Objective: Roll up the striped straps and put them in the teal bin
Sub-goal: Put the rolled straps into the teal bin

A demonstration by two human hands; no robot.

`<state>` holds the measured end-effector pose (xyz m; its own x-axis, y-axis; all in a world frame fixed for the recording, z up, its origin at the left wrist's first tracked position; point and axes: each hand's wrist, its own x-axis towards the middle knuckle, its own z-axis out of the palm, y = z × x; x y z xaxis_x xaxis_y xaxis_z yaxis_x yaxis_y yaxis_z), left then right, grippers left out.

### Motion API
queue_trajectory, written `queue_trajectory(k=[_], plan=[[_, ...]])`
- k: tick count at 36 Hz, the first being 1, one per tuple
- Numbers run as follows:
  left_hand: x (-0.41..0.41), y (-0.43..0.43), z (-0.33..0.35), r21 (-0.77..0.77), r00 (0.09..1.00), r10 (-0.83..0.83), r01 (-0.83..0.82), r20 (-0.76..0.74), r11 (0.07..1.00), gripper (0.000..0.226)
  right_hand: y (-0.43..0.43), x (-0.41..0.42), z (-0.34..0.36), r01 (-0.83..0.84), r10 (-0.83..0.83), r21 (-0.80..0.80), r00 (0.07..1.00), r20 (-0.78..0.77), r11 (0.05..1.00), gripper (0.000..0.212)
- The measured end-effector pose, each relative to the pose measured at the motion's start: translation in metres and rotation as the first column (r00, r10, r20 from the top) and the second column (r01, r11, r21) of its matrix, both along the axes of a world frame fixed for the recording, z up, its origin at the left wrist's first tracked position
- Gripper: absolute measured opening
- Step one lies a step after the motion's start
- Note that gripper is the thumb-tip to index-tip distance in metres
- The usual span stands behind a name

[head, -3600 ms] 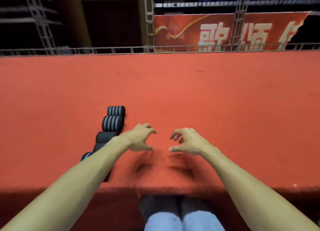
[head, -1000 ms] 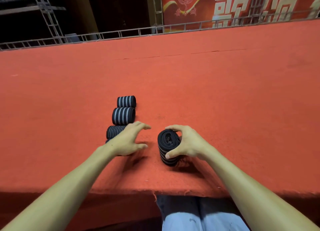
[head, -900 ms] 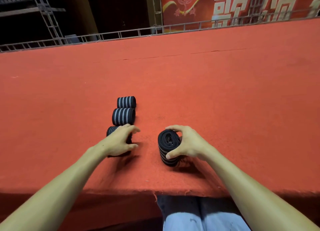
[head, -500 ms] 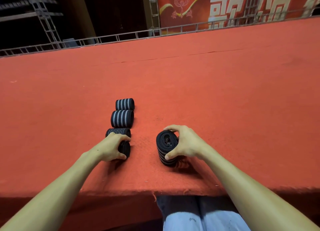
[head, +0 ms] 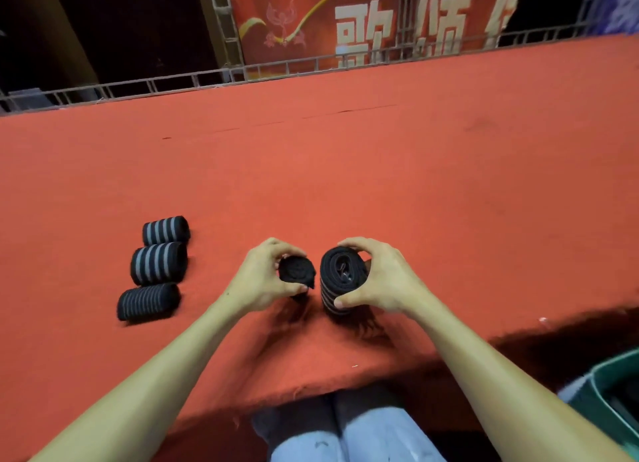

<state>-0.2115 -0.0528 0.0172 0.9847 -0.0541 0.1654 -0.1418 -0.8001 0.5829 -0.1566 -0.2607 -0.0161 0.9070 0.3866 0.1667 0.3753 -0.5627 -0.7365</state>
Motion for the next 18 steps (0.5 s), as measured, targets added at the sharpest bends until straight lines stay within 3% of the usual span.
queue_trajectory(k=[8, 18], plan=[[0.054, -0.137, -0.017, -0.176, 0.945, -0.326, 0.317, -0.026, 0.932, 0.048, -0.145, -0.014, -0.009, 0.375, -0.375, 0.039, 0.927, -0.01, 0.926, 0.089], [0.088, -0.321, -0.051, -0.188, 0.785, -0.614, 0.618, 0.086, 0.763, 0.048, -0.312, -0.079, -0.033, 0.771, -0.77, -0.016, 0.636, -0.038, 0.637, 0.087]])
